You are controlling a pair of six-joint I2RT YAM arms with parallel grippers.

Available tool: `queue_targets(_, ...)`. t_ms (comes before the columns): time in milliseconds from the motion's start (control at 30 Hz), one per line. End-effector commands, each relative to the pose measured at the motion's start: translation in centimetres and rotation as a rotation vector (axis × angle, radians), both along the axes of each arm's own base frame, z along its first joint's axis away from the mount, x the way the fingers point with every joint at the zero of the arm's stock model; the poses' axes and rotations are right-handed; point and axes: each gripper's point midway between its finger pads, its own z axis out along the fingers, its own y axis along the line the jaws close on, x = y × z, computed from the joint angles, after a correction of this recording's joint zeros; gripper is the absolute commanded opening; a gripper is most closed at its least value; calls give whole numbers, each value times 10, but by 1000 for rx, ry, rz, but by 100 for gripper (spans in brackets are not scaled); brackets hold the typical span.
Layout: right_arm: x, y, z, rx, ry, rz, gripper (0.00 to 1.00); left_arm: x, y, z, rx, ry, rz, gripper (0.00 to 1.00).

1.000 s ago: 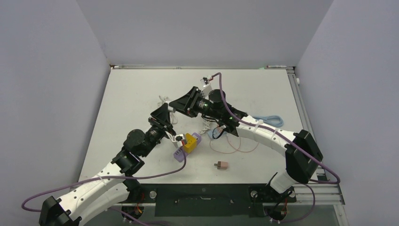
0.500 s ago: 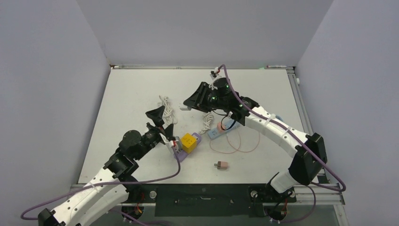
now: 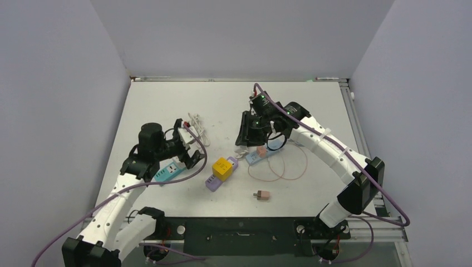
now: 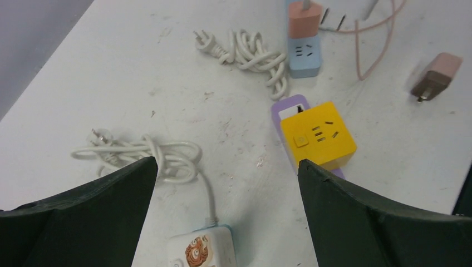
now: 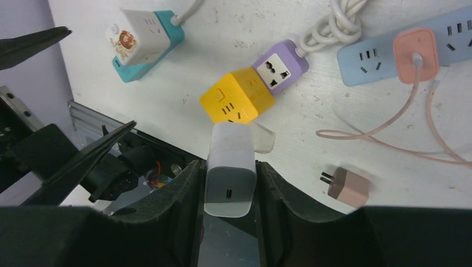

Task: Insert the plug
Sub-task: Move the socket to the center of the board.

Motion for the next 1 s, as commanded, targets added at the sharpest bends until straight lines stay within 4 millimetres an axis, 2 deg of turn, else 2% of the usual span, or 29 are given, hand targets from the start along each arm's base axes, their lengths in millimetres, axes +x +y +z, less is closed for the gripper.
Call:
queue_targets(0, -1, 1, 3, -65, 2, -10, 5, -22, -31, 58, -138, -8, -227, 96)
queue_targets(133, 8, 15, 9, -79, -40, -36, 5, -25, -40, 85, -185, -48, -284, 96)
queue_targets(200, 6, 27, 2, 0, 30, -48, 5, -24, -39, 93, -193, -46, -274, 96)
queue_targets(300, -4, 47, 1, 238, 133, -86, 5, -29, -34, 90, -162, -39, -268, 96)
queue_targets(333, -3, 50, 7, 308, 145, -134, 5, -30, -32, 89, -156, -46, -260, 96)
queue_targets(433, -1, 42, 12, 401, 105, -249, 5, -35, -27, 87, -145, -67, -238, 96)
queue_targets(500, -1, 34, 12, 360, 70, -261, 5, -39, -25, 82, -143, -53, -235, 96)
queue_targets(600, -6, 29, 0, 175, 69, -214, 5, -42, -25, 65, -118, -21, -258, 96)
queue_targets(733, -19, 35, -12, 52, 86, -154, 5, -53, -18, 11, 52, 24, -388, 97)
queue_targets(800, -21, 23, -21, -63, 73, -129, 5, -56, -12, -14, 146, 25, -469, 98)
queue_targets(867, -22, 9, -32, -143, 70, -122, 5, -52, -10, -31, 186, 42, -498, 100)
queue_targets(967, -29, -2, -50, -176, 98, -101, 5, -51, -9, -50, 226, 91, -559, 82)
